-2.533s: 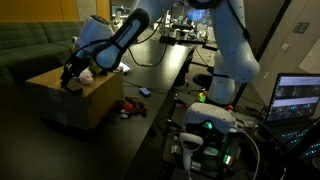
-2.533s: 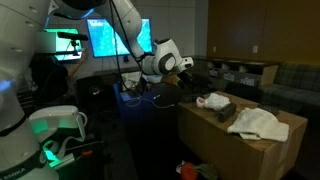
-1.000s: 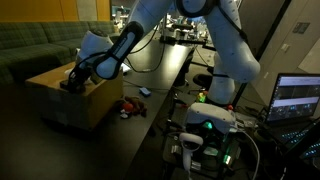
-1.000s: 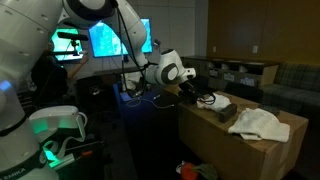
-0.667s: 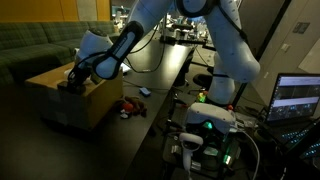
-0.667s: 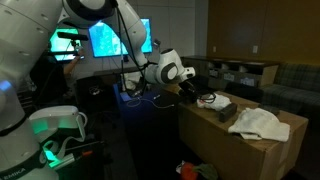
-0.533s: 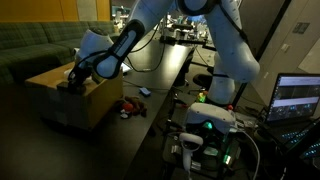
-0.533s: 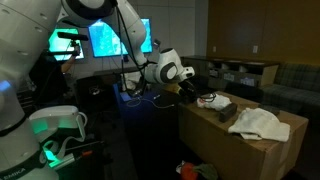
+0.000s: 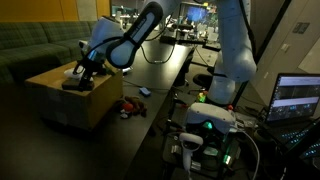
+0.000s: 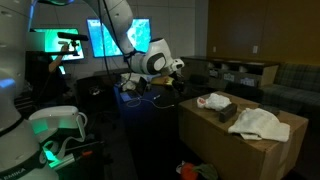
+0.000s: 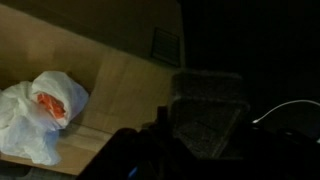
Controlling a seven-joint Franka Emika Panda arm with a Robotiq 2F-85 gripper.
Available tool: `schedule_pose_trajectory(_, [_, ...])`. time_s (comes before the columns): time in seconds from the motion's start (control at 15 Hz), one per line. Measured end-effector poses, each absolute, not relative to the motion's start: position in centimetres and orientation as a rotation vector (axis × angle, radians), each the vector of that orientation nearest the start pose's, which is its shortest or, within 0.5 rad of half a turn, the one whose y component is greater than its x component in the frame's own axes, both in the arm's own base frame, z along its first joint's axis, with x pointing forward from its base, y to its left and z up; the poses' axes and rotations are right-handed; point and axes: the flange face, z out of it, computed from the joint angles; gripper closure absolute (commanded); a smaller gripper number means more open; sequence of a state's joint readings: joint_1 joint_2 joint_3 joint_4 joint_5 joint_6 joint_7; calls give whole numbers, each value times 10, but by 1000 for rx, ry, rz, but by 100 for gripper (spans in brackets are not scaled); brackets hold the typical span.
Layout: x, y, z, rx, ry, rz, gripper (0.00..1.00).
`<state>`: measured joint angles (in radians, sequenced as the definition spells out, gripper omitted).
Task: Switch between all the objects on the box and on the table
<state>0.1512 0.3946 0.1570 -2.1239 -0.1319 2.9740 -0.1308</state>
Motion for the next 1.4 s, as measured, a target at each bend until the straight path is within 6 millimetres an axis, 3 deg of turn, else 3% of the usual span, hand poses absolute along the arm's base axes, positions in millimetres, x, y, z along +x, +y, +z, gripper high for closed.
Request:
schedule_pose_trajectory(0.13, [560, 188, 278, -2886, -882, -649, 68])
schedule_pose_trajectory(0.33, [523, 181, 261, -2861, -984, -523, 68])
schedule_pose_trajectory(0.73, [460, 168, 178, -2835, -1174, -200, 68])
schedule_pose_trajectory(1.07, [446, 154, 113, -2873, -1302, -87, 68])
schedule_pose_trajectory(1.4, [463, 157, 63, -2966, -1290, -125, 68])
